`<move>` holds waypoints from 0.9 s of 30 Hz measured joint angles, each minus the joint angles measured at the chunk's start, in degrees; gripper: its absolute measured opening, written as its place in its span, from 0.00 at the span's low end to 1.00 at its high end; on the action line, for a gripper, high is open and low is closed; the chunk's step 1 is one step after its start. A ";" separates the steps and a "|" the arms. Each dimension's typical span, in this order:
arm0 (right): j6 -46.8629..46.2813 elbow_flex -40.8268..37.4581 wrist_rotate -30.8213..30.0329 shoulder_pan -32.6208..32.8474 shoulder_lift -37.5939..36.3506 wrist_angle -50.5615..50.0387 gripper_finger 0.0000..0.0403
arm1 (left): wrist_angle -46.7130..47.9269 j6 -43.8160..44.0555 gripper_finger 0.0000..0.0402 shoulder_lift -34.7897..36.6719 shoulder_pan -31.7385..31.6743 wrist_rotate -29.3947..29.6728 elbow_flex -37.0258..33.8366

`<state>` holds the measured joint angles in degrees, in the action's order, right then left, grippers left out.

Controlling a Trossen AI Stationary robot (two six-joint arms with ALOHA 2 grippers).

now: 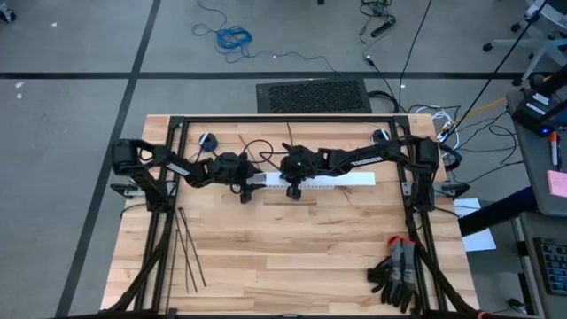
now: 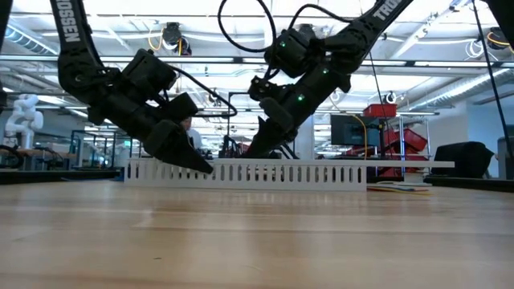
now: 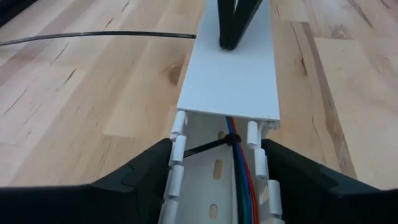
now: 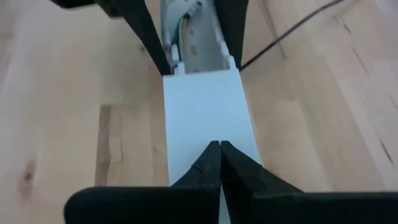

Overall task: Ziptie cables
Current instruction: Close the white cable duct

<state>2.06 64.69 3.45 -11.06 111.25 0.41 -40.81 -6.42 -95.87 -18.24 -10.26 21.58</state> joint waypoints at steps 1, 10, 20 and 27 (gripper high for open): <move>0.20 0.02 0.60 -0.10 0.32 1.40 0.00 | 0.14 0.14 0.58 -0.01 0.00 0.00 -0.03; 0.89 5.77 1.44 -0.61 7.67 5.22 0.00 | 0.62 0.55 0.58 -0.03 0.00 -0.22 -0.07; 6.58 6.38 -6.23 2.46 -0.61 0.09 0.00 | 1.26 0.17 0.58 -0.07 0.00 -0.20 0.02; 5.54 6.35 -6.94 2.59 -2.64 -6.99 0.00 | 1.25 0.11 0.58 -0.09 0.00 -0.22 0.02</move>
<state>7.60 71.03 -3.49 -8.47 108.61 -6.58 -39.56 -6.31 -95.96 -18.24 -10.48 21.61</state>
